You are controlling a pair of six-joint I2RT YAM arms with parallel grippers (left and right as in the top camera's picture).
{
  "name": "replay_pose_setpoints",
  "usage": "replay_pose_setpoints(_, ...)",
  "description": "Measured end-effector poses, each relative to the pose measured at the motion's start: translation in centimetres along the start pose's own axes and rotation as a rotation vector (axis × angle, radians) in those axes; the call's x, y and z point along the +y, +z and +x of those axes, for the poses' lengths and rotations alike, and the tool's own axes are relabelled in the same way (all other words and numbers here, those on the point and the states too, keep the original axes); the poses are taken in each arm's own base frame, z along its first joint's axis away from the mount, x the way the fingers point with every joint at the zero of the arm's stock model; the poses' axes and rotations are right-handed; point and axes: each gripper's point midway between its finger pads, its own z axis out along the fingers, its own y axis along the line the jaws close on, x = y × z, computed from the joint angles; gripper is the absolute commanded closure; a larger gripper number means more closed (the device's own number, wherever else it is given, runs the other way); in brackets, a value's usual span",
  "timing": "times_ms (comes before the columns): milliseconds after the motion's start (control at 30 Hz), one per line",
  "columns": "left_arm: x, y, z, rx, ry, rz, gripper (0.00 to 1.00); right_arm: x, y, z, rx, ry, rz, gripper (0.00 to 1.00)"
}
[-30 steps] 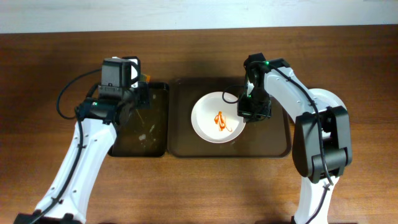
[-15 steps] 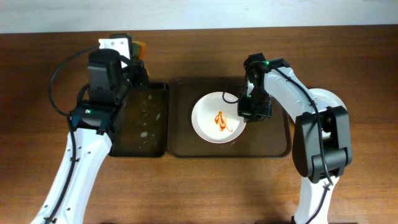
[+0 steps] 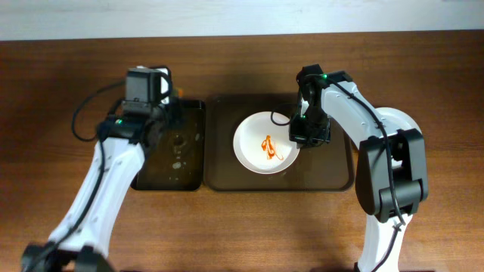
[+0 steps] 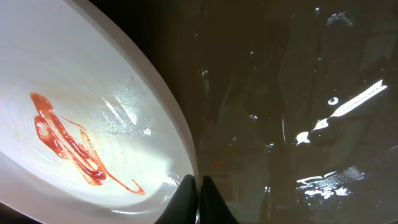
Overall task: Clean dirty plates on tray and stack at the side
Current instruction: 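Scrub the sauce on the held plate with the sponge in the left gripper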
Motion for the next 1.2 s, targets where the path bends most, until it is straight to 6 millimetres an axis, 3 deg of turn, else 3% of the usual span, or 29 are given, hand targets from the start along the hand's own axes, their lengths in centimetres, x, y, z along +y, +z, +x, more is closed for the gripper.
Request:
replay_pose_setpoints(133,0.4,5.4,5.8,0.246,-0.032,-0.014,1.0,0.0,0.0,0.1,0.003,0.001,0.001,0.96)
replay_pose_setpoints(300,0.2,5.3,5.9,0.249,-0.042,0.0,1.0,0.0,0.0,0.1,0.003,0.001,0.002,0.96)
replay_pose_setpoints(433,-1.2,5.2,6.0,0.262,-0.055,0.077,1.0,0.0,0.0,0.1,0.004,0.002,0.002,0.96)
replay_pose_setpoints(467,-2.5,5.2,5.7,0.256,-0.061,0.151,1.0,-0.1,0.0,0.2,0.007,0.002,0.003,0.96)
replay_pose_setpoints(567,-8.9,4.2,4.1,0.198,-0.039,0.42,1.0,0.0,0.0,0.2,0.008,0.0,0.004,0.96)
replay_pose_setpoints(600,-11.9,3.6,4.4,0.205,-0.037,0.503,1.0,0.1,0.0,0.3,0.007,-0.004,0.007,0.96)
replay_pose_setpoints(667,-14.8,4.0,5.5,0.238,-0.042,0.559,1.0,0.3,0.1,0.4,0.008,-0.01,0.009,0.96)
replay_pose_setpoints(767,-19.2,6.3,9.1,0.352,-0.078,0.623,1.0,0.5,0.2,0.5,0.009,-0.019,0.01,0.96)
replay_pose_setpoints(867,-22.7,6.8,11.5,0.41,-0.089,0.677,1.0,0.6,0.2,0.5,0.008,-0.018,0.01,0.96)
replay_pose_setpoints(1033,-25.9,7.9,14.7,0.48,-0.117,0.701,1.0,0.5,0.2,0.5,0.007,-0.018,0.012,0.96)
replay_pose_setpoints(1200,-25.4,9.2,15.5,0.487,-0.142,0.642,1.0,0.4,0.2,0.5,0.008,-0.018,0.016,0.96)
